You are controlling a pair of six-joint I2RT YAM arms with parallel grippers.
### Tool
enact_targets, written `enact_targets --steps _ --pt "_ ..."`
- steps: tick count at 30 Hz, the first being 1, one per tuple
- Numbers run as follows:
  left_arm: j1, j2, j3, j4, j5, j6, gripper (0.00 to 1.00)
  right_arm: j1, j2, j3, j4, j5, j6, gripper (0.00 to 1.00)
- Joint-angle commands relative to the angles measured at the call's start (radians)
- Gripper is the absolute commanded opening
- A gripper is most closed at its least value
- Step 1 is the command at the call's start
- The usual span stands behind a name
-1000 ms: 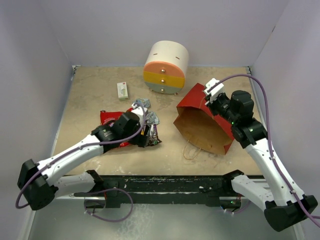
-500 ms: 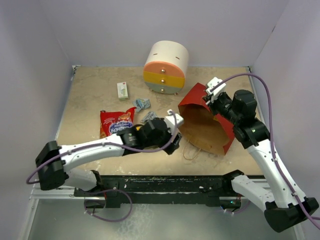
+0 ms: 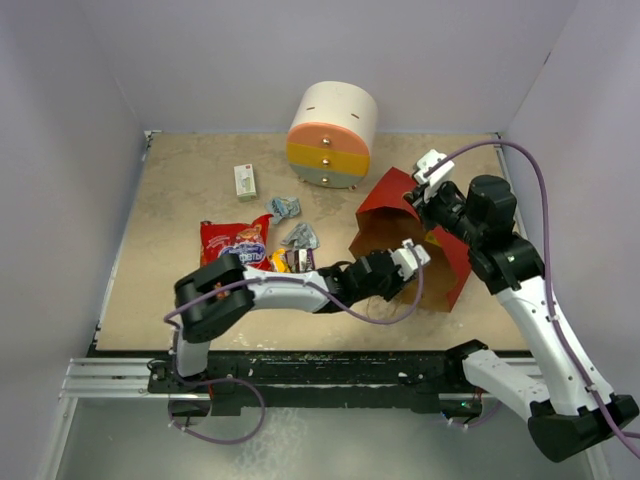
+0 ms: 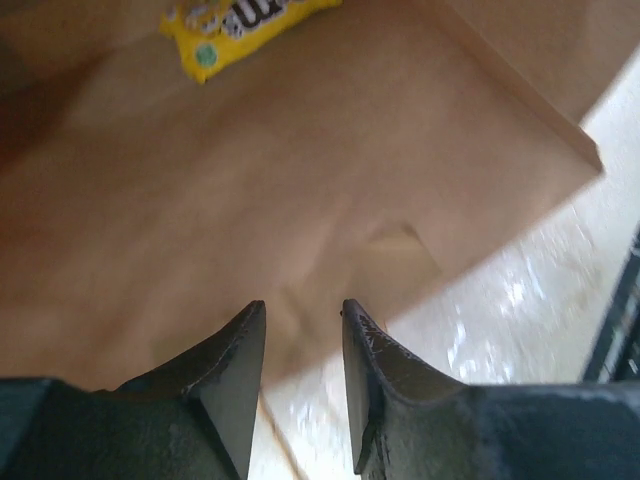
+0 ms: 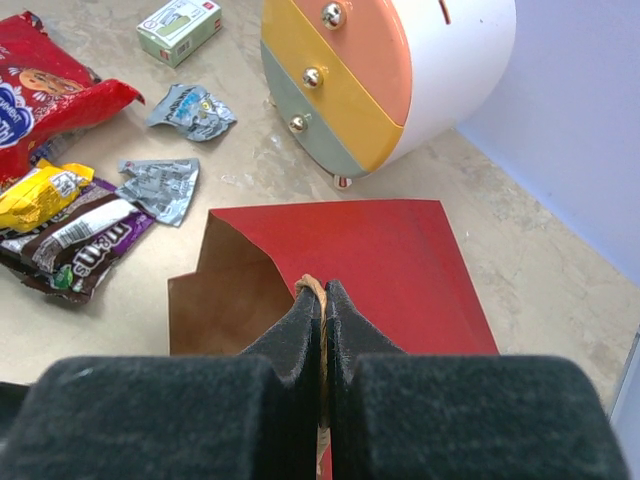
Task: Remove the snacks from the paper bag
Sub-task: Take out the snack from the paper bag.
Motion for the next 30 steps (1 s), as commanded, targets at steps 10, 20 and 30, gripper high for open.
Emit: enact_targets --steps 10,20,30 --pt "0.04 0.385 0.288 0.407 -0.057 0.151 0.39 0.005 0.012 0.106 -0.069 -0.048 -0.006 0.0" --pt "0.11 0.557 0.485 0.34 0.027 0.182 0.65 0.014 0.005 0.108 -0.088 -0.061 0.003 0.0" --pt "0.129 0.679 0.664 0.296 0.063 0.246 0.7 0.014 0.004 0.088 -0.077 -0.064 0.004 0.0"
